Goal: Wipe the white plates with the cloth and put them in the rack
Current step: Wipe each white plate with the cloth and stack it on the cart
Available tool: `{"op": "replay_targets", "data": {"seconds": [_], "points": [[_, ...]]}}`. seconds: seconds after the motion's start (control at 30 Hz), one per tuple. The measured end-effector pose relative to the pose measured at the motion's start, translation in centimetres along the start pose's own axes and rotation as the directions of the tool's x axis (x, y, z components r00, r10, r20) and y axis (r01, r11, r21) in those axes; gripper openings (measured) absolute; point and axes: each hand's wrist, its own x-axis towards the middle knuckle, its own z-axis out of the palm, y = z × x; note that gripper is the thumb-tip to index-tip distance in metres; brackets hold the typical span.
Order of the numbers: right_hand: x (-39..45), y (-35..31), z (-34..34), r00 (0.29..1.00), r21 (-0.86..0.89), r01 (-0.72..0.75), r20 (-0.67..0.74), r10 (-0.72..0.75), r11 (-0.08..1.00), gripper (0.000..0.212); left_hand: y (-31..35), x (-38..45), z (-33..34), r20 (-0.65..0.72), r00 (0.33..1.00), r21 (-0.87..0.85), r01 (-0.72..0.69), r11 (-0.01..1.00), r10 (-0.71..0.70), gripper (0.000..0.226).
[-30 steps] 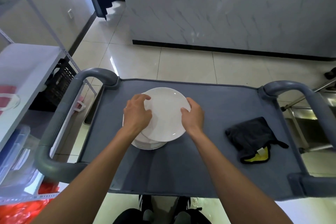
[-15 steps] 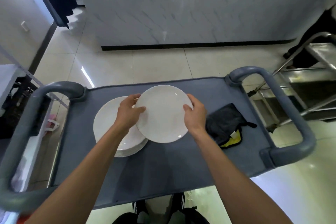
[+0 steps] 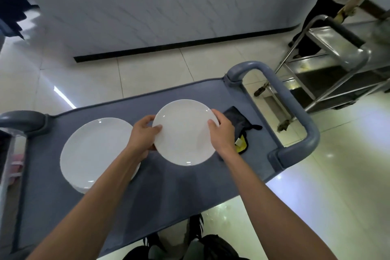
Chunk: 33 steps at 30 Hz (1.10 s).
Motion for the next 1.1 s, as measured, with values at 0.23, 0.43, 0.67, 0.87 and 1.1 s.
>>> {"op": "replay_targets", "data": {"seconds": [0.23,0.43,0.67,0.87,1.1], "points": [[1.6,5.5,-2.1,0.998,-0.166,-0.037,-0.056,0.029,0.985,0.039,-0.8,-0.3,1.8,-0.098,0.995,-0.007,-0.026,1.000,0.025,0.024],[3.1,9.0,-2.7,0.983,-0.620,0.042,0.167,0.079,0.784,0.073,-1.3,0.0,2.7,-0.144,0.989,0.017,-0.037,0.999,0.039,0.025],[5.4,9.7,-2.4,0.910,-0.778,0.120,0.335,0.245,0.617,0.097,-1.7,0.6,3.3,-0.176,0.984,-0.011,0.000,1.000,-0.002,0.024],[4.7,9.6,-1.7,0.945,-0.803,0.139,0.282,0.165,0.580,0.067,-1.9,0.7,3.4,-0.200,0.978,-0.086,0.038,0.996,-0.055,0.028],[3.8,10.4,-2.4,0.968,-0.679,0.124,0.241,0.061,0.723,0.044,-1.8,0.5,3.3,-0.192,0.979,-0.099,0.047,0.994,-0.065,0.028]]}}
